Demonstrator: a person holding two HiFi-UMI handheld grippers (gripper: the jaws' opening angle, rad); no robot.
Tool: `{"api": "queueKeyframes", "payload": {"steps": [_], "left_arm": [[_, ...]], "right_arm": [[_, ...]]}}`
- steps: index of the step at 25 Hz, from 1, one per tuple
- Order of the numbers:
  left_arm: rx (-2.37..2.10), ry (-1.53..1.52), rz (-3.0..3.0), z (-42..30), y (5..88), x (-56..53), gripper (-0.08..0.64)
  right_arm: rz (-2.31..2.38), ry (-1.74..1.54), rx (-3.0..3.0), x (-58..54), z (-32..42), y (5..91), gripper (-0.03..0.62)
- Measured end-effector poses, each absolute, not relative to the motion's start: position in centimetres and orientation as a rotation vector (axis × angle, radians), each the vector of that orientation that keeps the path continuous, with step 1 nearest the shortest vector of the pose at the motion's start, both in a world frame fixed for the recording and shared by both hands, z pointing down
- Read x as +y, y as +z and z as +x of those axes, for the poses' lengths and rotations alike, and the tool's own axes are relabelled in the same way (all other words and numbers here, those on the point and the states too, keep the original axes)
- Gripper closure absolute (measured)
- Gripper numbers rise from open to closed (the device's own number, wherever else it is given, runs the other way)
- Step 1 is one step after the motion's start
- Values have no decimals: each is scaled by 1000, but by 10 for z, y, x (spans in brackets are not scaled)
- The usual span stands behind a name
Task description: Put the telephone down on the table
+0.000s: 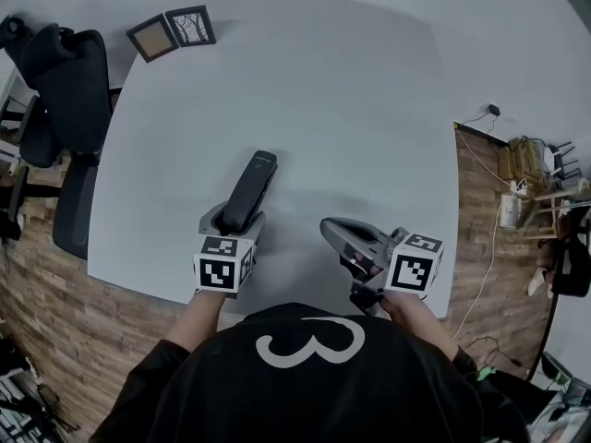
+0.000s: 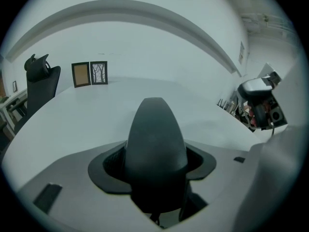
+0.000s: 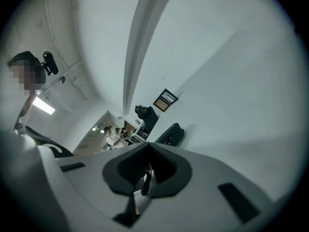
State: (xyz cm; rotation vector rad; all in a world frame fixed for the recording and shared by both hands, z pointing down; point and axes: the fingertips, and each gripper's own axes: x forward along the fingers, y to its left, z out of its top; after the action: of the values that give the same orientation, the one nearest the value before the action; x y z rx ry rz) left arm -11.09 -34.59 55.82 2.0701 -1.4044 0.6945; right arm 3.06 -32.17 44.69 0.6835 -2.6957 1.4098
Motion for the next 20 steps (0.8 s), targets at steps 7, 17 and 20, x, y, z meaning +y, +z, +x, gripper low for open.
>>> {"api": "queueKeyframes", "payload": {"steps": [7, 17, 20], "left_arm": [[-1424, 740, 2066, -109, 568, -345, 272], [-1448, 886, 2066, -114, 591, -336, 272], [-1445, 891, 2058, -108, 586, -340, 270]], "right_arm": [[674, 1408, -2690, -324, 37, 449, 583], [656, 1412, -2701, -324, 35, 450, 583], [656, 1417, -2714, -330, 42, 443, 583]]}}
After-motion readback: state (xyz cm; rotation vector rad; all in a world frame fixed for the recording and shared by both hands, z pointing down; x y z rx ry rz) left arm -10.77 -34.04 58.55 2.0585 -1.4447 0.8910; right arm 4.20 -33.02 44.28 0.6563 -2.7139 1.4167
